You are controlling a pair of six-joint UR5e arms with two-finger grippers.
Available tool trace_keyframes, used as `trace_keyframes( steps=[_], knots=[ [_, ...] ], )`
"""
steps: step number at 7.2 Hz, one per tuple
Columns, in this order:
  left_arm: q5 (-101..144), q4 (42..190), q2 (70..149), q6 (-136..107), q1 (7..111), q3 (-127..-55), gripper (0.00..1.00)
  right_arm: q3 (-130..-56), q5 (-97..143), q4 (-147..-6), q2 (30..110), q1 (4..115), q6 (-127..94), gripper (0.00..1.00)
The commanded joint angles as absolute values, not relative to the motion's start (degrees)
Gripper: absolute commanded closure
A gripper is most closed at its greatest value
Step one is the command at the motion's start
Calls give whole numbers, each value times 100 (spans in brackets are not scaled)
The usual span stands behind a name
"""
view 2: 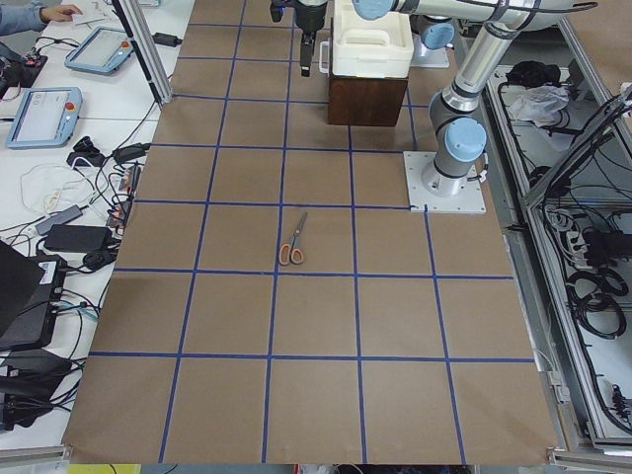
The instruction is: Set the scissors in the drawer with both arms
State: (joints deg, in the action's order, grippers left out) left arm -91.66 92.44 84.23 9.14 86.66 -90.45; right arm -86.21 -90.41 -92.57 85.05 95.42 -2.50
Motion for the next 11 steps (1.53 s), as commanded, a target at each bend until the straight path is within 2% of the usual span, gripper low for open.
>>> trace_keyframes(
  steps=[1, 3, 4, 7, 11],
  knots=[
    [-9176, 9246, 8367, 1176, 8588, -9149, 0, -8657, -9079, -9142, 8455, 9501, -342, 0],
    [-9141, 9159, 8411, 2475, 8151, -9280, 0, -8675, -8992, -9132, 8289, 9370, -1102, 0],
    [-9141, 9123, 8437, 3001, 7704, -9438, 0, -8692, -8991, -9149, 8210, 9369, -2247, 0],
    [-9149, 8967, 8691, 6626, 6463, -9973, 0, -8631, -8974, -9202, 7981, 9605, -4800, 0],
    [-9394, 7702, 9665, 10192, 6145, -10125, 0, -8605, -8974, -9510, 7525, 10308, -7368, 0]
  ],
)
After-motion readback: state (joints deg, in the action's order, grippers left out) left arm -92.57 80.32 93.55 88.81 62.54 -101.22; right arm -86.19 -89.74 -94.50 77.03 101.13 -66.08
